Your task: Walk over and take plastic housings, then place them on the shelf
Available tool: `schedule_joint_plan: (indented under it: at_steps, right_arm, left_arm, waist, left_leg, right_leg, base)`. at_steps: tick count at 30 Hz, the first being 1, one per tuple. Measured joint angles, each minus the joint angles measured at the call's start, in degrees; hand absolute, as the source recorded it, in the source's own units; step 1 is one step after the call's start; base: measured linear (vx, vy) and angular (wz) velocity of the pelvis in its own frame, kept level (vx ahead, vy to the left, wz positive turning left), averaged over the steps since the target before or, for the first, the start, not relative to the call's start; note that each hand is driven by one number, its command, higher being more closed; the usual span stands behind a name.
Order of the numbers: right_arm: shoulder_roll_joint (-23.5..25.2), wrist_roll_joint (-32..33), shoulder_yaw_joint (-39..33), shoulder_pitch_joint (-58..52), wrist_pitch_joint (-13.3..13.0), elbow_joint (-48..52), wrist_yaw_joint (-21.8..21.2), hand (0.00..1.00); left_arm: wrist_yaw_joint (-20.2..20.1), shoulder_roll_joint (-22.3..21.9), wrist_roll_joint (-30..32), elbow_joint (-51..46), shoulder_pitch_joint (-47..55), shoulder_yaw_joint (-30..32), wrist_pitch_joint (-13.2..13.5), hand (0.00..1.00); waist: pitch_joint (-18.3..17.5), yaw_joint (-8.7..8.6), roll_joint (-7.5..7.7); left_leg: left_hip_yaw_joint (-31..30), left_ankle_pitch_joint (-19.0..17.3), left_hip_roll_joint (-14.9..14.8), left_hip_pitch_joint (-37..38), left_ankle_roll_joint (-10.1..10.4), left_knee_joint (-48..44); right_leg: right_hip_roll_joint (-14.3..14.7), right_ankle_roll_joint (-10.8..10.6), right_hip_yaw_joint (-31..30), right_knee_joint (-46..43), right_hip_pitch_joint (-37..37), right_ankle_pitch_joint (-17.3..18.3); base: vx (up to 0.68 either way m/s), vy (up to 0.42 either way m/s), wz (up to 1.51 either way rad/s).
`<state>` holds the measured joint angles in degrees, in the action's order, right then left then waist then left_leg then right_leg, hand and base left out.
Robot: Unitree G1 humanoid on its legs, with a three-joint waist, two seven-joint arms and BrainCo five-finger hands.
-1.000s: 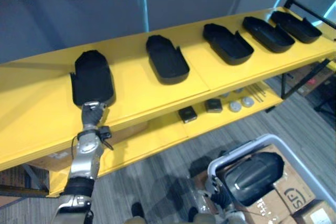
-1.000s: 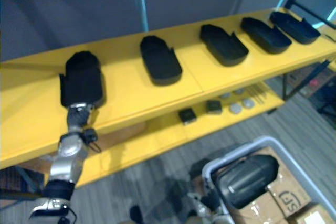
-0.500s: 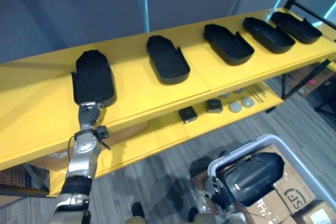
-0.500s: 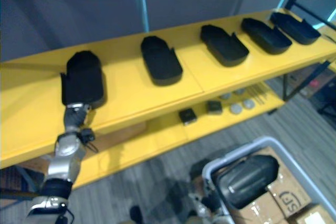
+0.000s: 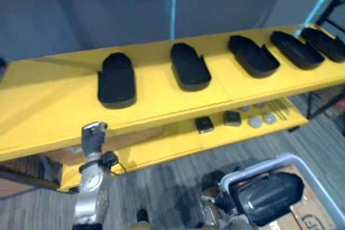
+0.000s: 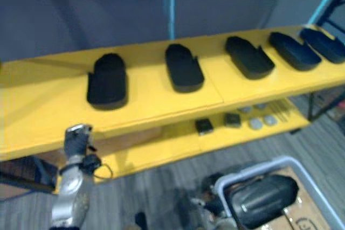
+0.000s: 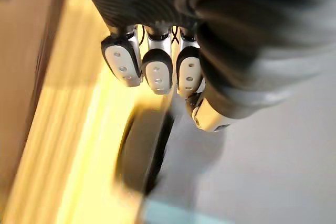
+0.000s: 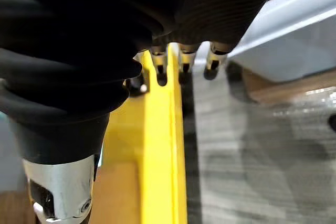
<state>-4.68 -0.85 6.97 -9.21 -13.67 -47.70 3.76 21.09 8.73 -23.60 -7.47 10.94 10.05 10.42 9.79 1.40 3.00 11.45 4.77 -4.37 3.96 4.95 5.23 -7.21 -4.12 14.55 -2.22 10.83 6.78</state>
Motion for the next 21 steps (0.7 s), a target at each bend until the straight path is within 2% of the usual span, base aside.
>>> schedule_joint_plan:
  at_steps: [2, 3, 5, 9, 11, 13, 15, 17, 19, 21]
  right_arm:
    - [0.0, -0.1, -0.8, 0.5, 0.2, -1.4, -0.1, 0.00]
    - [0.0, -0.2, -1.6, 0.8, 0.3, -2.6, -0.1, 0.00]
    - [-0.2, -0.2, -2.5, 1.5, 0.3, -3.9, -0.3, 0.00]
    - [-0.9, 0.0, -4.5, 2.9, 0.3, -6.3, -1.3, 0.00]
    - [-1.1, 0.7, -5.7, 3.6, 0.4, -7.5, -1.9, 0.00]
    - [-1.1, 1.3, -5.8, 4.2, 0.5, -7.8, -2.5, 0.00]
    - [-1.0, 1.4, -5.8, 4.5, 0.5, -8.0, -3.4, 0.00]
    - [-0.8, 1.5, -5.9, 4.8, 0.3, -8.3, -3.7, 0.00]
    - [-0.4, 2.3, -6.5, 4.8, -0.9, -8.8, -3.7, 0.00]
    - [-0.1, 2.2, -7.8, 5.0, -3.3, -9.1, -3.6, 0.00]
  left_arm:
    - [1.4, -0.7, 0.1, -0.6, 1.4, 1.9, 1.5, 1.00]
    - [2.4, -0.8, 0.2, -0.8, 2.7, 3.8, 2.8, 0.00]
    - [4.2, -0.9, 0.2, -0.9, 4.1, 6.5, 4.2, 0.00]
    - [7.7, -1.0, -0.4, 1.7, 4.9, 10.9, 4.3, 0.00]
    - [8.9, -0.7, -0.7, 11.0, 4.7, 12.1, 3.9, 0.00]
    - [8.4, -0.7, -1.3, 17.9, 4.6, 11.9, 3.0, 0.00]
    - [5.7, -0.7, -1.1, 29.3, 4.7, 9.5, 1.1, 0.00]
    - [2.4, -0.8, -1.0, 37.0, 5.0, 6.5, 0.5, 0.00]
    - [-2.2, -1.2, -1.2, 42.6, 5.6, 4.6, 0.0, 0.00]
    - [-7.0, -2.5, -1.1, 49.1, 6.0, 4.7, -0.7, 0.00]
  waist:
    - [-0.1, 0.91, 0.02]
    - [-0.3, 1.50, 0.06]
    - [-0.6, 2.11, 0.22]
    - [-1.3, 2.93, 0.40]
    - [-1.3, 2.94, 0.43]
    - [-1.3, 2.90, 0.53]
    - [-1.5, 2.69, 0.91]
    - [-1.7, 2.57, 1.32]
    - [-1.8, 2.38, 1.59]
    - [-1.9, 2.28, 1.79]
  left_leg:
    - [-0.6, 0.0, 0.1, 0.0, 0.0, 0.0]
    - [-1.7, 0.1, 0.3, -0.1, 0.1, 0.0]
    - [-2.9, 0.1, 0.6, -0.2, 0.1, 0.0]
    - [-4.6, 0.3, 1.1, -1.2, 0.1, 0.0]
    - [-4.8, 0.3, 1.3, -1.0, 0.1, 0.0]
    - [-4.8, 0.3, 1.3, -1.0, 0.1, 0.0]
    - [-4.7, 0.3, 1.3, -1.1, 0.1, 0.0]
    - [-4.6, 0.3, 1.3, -1.0, 0.1, 0.0]
    - [-4.2, 0.2, 1.2, -1.0, 0.1, 0.0]
    - [-2.7, -0.1, 0.9, -0.9, 0.1, 0.0]
  right_leg:
    - [-0.1, -0.2, 1.1, 0.0, 0.4, 0.3]
    - [-0.1, -0.2, 1.8, 0.0, 0.9, 0.5]
    - [-0.2, -0.3, 3.1, -0.1, 1.5, 0.9]
    - [-0.5, -0.5, 5.1, -0.2, 1.7, 1.3]
    - [-0.6, -0.4, 5.5, -0.2, 2.2, 1.3]
    - [-0.7, -0.4, 5.4, -0.2, 2.2, 1.3]
    - [-0.7, -0.4, 5.4, -0.2, 2.2, 1.3]
    - [-0.7, -0.4, 5.3, -0.1, 2.2, 1.3]
    - [-0.8, -0.4, 5.0, -0.1, 2.0, 1.3]
    - [-0.8, -0.7, 3.4, -0.1, 1.2, 1.2]
  base:
    - [0.02, -0.019, 0.29]
    - [0.03, -0.025, 0.38]
    - [0.03, -0.025, 0.34]
    - [0.02, -0.007, 0.26]
    - [0.01, 0.011, 0.10]
    - [0.00, 0.000, 0.00]
    - [0.00, 0.000, 0.00]
    - [0.00, 0.001, -0.02]
    - [-0.01, 0.002, -0.10]
    - [0.00, 0.006, -0.28]
